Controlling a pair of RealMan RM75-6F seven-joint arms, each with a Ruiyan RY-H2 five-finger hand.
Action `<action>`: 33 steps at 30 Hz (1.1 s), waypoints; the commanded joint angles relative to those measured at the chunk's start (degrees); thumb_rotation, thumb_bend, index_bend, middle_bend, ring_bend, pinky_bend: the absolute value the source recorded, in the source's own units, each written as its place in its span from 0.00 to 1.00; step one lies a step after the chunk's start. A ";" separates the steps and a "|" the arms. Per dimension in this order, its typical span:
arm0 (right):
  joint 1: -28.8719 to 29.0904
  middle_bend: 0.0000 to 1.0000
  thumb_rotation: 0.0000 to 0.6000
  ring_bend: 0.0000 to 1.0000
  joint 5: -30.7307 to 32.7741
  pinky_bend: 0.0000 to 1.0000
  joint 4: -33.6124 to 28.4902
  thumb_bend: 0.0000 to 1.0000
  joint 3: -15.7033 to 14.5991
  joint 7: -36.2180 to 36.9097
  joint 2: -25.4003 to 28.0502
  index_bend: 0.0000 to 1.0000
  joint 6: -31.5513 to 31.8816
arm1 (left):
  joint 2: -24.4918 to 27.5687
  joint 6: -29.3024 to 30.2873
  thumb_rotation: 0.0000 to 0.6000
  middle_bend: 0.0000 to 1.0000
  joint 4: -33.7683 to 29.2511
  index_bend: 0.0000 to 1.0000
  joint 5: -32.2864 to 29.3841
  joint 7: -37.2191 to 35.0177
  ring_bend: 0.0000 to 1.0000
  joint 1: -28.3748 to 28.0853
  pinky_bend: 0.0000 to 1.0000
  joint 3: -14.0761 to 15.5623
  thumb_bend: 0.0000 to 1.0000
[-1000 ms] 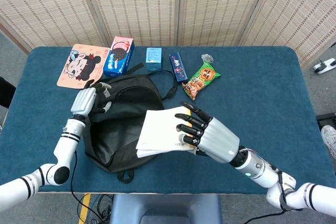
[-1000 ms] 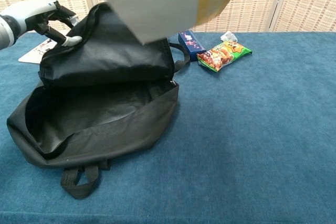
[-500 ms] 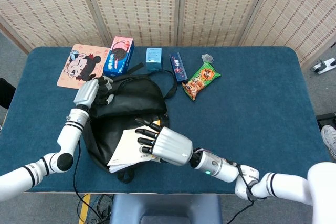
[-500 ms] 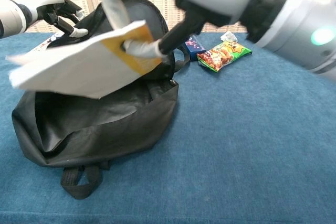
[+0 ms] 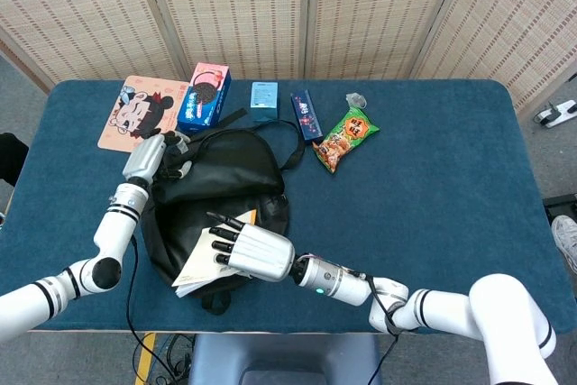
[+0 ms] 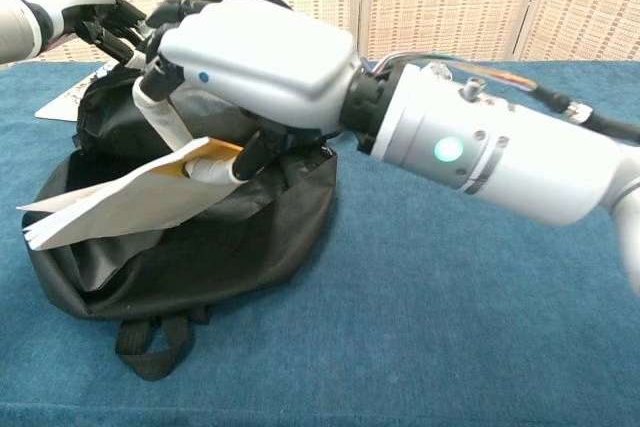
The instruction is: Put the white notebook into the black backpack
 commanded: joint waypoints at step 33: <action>2.88 0.57 1.00 0.31 7.37 0.08 29.38 0.51 -4.41 15.46 -12.35 0.71 -0.01 | 5.66 -1.75 1.00 0.28 -4.37 0.77 -0.64 -4.68 0.24 1.05 0.04 1.67 0.45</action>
